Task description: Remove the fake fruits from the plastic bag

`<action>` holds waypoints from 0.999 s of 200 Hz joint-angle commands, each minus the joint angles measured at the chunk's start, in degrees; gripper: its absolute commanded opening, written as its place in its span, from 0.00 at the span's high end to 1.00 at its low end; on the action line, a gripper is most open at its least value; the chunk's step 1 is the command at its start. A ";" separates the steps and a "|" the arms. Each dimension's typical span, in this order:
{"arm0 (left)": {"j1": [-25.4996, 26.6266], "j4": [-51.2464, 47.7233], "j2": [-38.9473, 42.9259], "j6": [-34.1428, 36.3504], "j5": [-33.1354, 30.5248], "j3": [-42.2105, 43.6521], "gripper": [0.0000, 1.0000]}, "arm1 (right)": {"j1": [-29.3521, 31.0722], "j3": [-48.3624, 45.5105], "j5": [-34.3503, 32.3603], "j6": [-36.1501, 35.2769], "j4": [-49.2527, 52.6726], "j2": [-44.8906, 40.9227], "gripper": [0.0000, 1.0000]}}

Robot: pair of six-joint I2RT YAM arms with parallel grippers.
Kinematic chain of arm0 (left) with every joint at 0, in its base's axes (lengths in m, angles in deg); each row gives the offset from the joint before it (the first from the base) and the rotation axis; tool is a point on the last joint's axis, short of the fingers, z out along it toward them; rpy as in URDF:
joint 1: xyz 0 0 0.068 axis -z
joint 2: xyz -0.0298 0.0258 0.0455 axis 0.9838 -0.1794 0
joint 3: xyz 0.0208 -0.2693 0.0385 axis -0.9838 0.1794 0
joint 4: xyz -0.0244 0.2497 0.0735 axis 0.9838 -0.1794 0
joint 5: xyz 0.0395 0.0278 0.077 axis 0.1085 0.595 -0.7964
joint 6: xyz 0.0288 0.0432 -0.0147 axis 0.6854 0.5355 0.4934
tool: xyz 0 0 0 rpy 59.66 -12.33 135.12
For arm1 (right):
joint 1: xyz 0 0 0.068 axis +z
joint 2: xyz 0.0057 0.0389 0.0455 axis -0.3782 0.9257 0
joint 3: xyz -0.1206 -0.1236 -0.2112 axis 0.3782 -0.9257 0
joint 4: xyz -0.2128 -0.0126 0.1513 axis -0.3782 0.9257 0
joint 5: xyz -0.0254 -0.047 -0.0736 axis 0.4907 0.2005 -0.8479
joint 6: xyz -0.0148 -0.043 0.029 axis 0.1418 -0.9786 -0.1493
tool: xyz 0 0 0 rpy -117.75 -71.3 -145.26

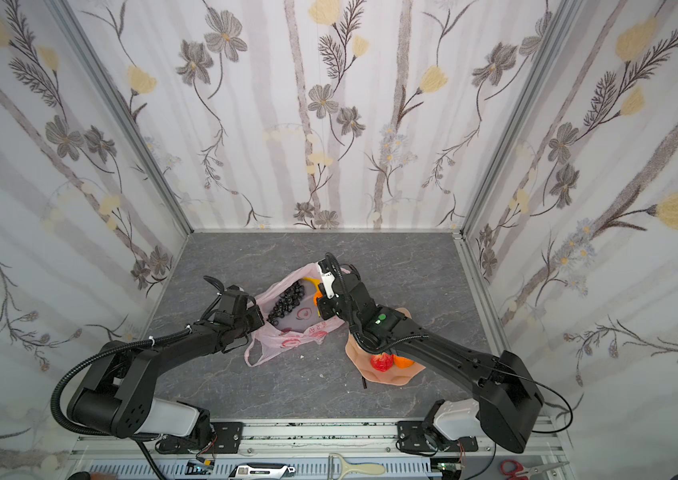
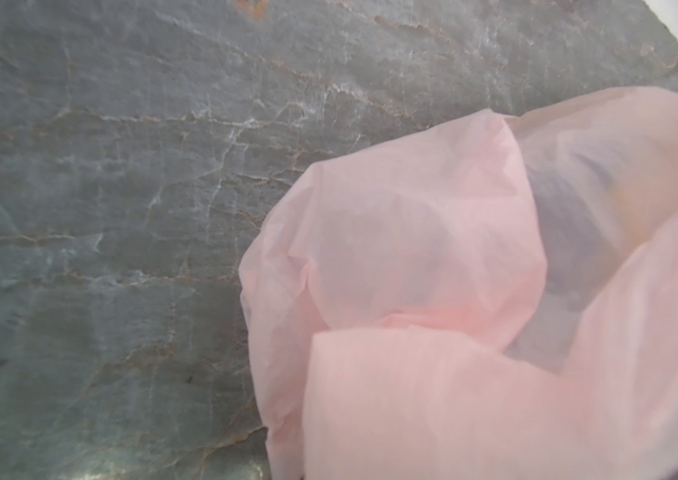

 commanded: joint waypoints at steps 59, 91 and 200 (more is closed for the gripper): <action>0.29 10.14 3.88 4.96 -0.06 5.43 1.00 | -5.44 -4.38 -6.97 6.08 16.36 -11.97 0.94; 0.45 12.85 5.38 6.40 0.52 7.23 1.00 | -5.71 -8.46 -5.86 9.56 19.05 -17.10 0.95; 0.43 13.82 8.22 7.01 0.50 8.32 1.00 | -7.70 -17.19 -12.22 22.56 31.05 -23.82 0.94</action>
